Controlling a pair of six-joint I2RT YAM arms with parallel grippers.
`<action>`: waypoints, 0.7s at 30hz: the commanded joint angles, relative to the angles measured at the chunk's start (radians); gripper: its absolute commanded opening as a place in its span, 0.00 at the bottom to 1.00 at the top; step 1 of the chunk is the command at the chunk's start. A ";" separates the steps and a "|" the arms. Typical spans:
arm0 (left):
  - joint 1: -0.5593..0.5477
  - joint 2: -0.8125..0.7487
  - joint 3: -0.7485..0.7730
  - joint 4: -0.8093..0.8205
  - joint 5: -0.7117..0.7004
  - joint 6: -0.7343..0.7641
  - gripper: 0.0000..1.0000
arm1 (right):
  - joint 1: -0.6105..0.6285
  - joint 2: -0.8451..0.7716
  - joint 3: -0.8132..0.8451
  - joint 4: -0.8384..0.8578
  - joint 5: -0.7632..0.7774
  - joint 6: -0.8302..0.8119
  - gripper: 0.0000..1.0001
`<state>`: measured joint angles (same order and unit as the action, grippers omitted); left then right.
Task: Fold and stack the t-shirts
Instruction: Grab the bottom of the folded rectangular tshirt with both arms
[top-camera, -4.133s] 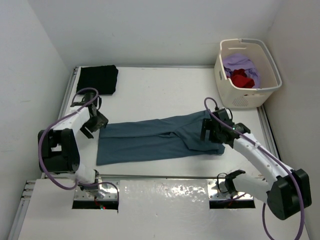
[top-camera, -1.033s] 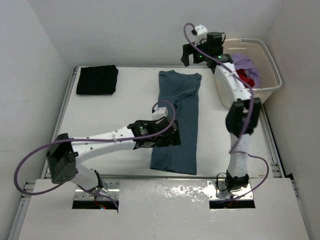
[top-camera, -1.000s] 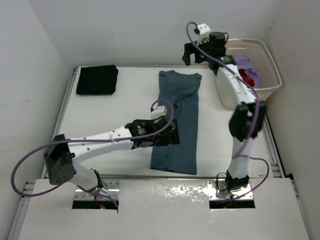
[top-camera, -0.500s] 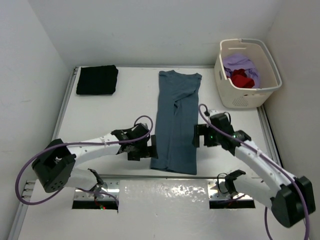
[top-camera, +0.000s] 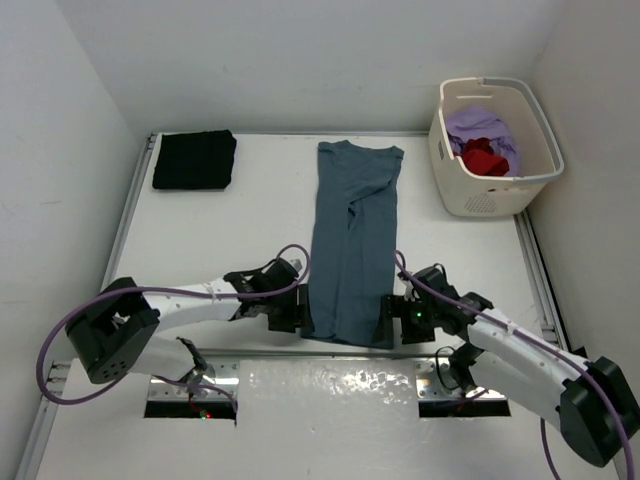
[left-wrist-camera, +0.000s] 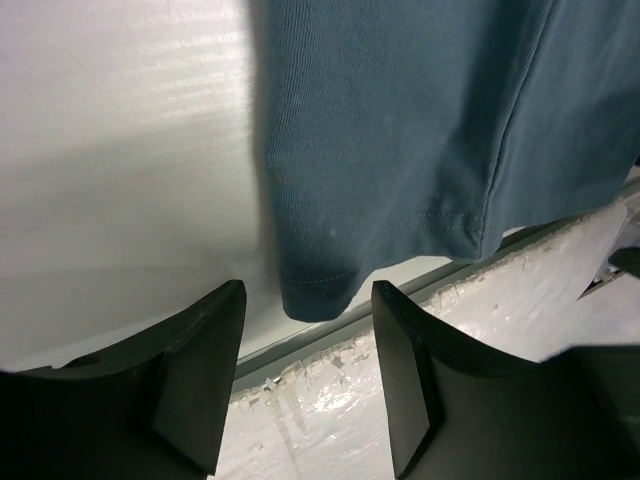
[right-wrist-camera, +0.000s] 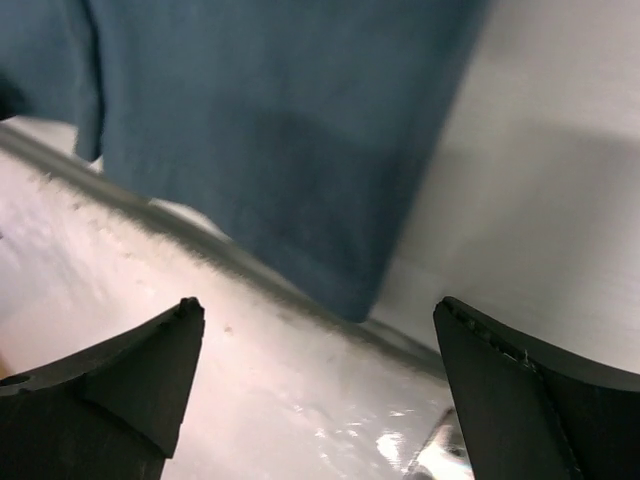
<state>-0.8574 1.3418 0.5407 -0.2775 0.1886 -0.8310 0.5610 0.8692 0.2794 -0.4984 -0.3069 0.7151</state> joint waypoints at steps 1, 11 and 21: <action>-0.017 0.002 -0.022 0.061 0.023 0.006 0.51 | 0.036 -0.005 -0.040 0.037 -0.034 0.086 0.95; -0.055 0.033 -0.041 0.092 0.002 -0.019 0.33 | 0.036 0.005 -0.055 0.055 0.017 0.093 0.82; -0.057 0.056 -0.048 0.138 -0.006 -0.026 0.01 | 0.036 0.083 -0.075 0.121 0.032 0.081 0.53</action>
<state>-0.9047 1.3808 0.4957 -0.1879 0.1959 -0.8551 0.5919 0.9123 0.2272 -0.3931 -0.3195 0.8124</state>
